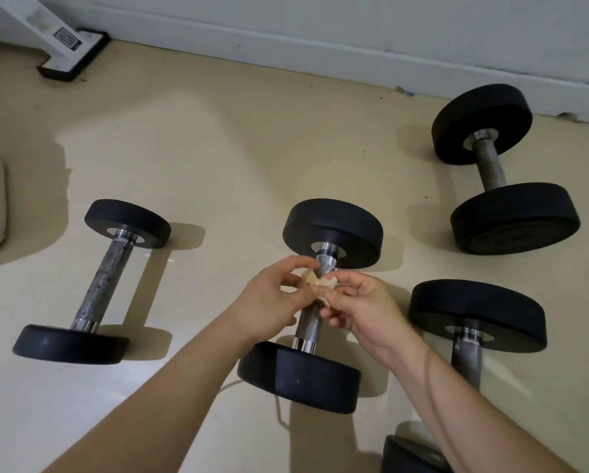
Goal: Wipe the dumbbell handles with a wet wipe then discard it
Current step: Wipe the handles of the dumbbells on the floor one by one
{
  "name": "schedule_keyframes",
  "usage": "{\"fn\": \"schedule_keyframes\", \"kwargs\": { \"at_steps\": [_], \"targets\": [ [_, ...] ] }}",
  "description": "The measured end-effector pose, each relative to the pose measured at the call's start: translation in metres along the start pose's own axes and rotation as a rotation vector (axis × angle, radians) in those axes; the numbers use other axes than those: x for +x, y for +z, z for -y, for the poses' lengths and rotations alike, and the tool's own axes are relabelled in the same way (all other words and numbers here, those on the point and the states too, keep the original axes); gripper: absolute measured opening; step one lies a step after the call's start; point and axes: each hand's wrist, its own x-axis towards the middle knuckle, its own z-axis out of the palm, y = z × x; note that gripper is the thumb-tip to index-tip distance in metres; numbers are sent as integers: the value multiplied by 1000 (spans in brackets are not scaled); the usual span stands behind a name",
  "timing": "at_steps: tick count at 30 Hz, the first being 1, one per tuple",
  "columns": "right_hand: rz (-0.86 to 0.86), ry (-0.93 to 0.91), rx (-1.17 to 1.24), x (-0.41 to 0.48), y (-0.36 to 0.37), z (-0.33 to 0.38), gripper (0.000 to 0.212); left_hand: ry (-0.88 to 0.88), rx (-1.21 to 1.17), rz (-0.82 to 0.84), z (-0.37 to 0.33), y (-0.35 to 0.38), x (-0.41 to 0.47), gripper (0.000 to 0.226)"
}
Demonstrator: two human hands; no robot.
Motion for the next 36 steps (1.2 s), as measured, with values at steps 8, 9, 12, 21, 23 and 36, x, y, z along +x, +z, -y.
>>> {"fn": "schedule_keyframes", "kwargs": {
  "at_steps": [8, 9, 12, 21, 23, 36],
  "targets": [
    [-560, -340, -483, 14, -1, -7, 9, 122, 159, -430, 4, 19, 34, 8],
    [-593, -411, -673, 16, 1, -5, 6, 148, 243, -438, 1, 21, 35, 3],
    [-553, -464, -801, 16, 0, -1, 12, 168, 487, -396, -3, 26, 40, 26],
    [-171, -223, -782, -11, 0, -1, 10, -58, 522, -42, -9, 14, 23, 19],
    [-106, -171, -853, -21, 1, -8, 9, -95, 552, 13, -5, 12, 10, 20],
    [-210, -297, -616, 7, 4, -1, 15, -201, 290, -126, -4, 1, 35, 19]
  ]
}}
